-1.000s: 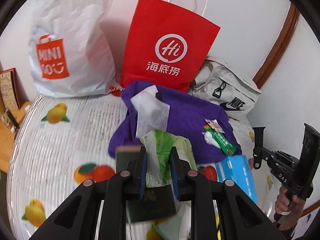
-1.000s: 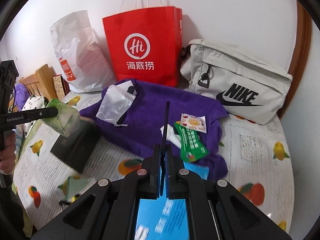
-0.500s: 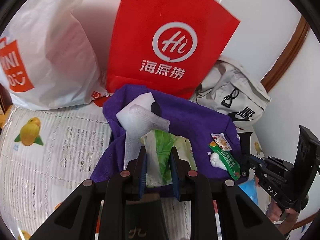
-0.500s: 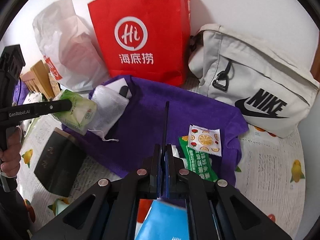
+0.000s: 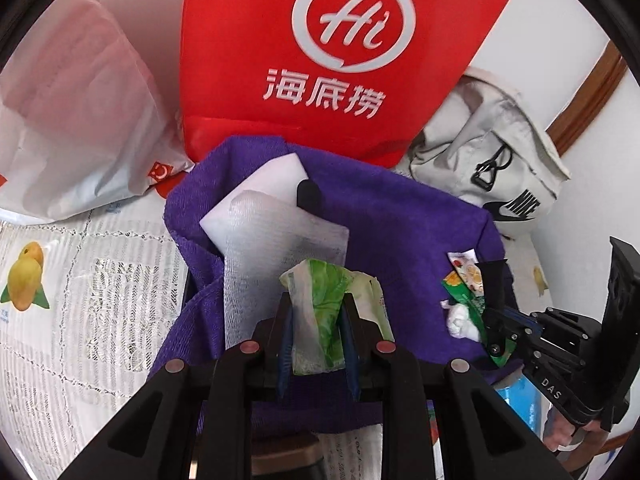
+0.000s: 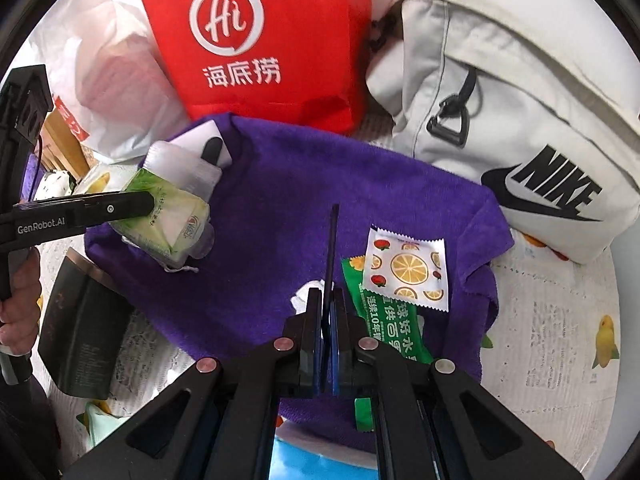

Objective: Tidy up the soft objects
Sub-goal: 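Open both tools to drop the packet and strap onto the towel, then withdraw both tools from the towel toward the yellow pouch and white gloves, then grasp the white gloves with the left tool while the right tool grasps the yellow pouch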

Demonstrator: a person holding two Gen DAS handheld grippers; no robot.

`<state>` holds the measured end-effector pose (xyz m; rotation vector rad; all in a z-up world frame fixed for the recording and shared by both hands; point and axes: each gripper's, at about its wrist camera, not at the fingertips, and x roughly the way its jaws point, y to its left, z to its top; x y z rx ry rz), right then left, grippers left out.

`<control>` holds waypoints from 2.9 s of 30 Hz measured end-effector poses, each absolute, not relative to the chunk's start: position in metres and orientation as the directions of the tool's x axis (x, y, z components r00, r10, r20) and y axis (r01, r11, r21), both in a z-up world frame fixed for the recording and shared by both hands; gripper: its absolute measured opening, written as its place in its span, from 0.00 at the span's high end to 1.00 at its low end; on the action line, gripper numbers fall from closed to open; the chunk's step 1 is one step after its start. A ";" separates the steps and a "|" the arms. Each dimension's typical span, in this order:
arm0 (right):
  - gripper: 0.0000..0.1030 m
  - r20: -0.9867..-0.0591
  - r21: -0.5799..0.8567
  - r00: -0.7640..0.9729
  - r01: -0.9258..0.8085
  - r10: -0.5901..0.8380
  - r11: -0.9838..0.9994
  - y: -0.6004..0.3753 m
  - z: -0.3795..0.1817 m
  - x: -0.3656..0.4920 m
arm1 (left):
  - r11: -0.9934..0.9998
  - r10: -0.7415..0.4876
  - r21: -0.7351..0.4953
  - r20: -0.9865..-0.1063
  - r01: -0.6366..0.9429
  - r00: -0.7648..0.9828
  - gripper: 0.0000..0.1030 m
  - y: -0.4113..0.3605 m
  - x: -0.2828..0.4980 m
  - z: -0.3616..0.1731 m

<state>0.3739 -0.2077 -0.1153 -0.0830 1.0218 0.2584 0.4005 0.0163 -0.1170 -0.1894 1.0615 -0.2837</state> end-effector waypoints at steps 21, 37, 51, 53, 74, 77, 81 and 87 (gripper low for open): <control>0.62 -0.833 0.070 0.524 -0.217 0.177 0.974 -0.218 -0.097 0.356 | 0.970 -0.241 -0.220 -0.847 0.100 0.474 0.37 0.018 0.395 -0.105; 0.54 -0.772 0.155 0.586 -0.202 0.247 0.967 -0.217 -0.054 0.227 | 0.973 -0.232 -0.182 -0.788 0.144 0.570 0.37 0.024 0.263 -0.037; 0.41 -0.750 0.143 0.601 -0.260 0.276 0.955 -0.210 -0.073 0.102 | 0.953 -0.303 -0.276 -0.828 0.127 0.471 0.30 0.011 0.155 -0.079; 0.41 -0.753 0.147 0.598 -0.255 0.276 0.956 -0.214 -0.078 0.093 | 0.952 -0.306 -0.274 -0.833 0.136 0.461 0.28 0.002 0.146 -0.087; 0.28 -0.783 0.211 0.522 -0.290 0.339 0.934 -0.144 -0.141 0.113 | 0.971 -0.211 -0.239 -0.869 -0.005 0.448 0.28 0.060 0.125 -0.126; 0.23 -0.800 0.210 0.499 -0.286 0.332 0.935 -0.135 -0.150 0.117 | 0.970 -0.217 -0.244 -0.870 -0.004 0.444 0.28 0.063 0.126 -0.128; 0.21 -0.821 0.194 0.478 -0.278 0.311 0.941 -0.127 -0.160 0.122 | 0.966 -0.233 -0.260 -0.870 -0.002 0.435 0.28 0.065 0.130 -0.134; 0.30 -0.805 0.131 0.521 -0.312 0.284 0.941 -0.125 -0.155 0.115 | 0.960 -0.256 -0.280 -0.871 0.005 0.420 0.28 0.064 0.133 -0.142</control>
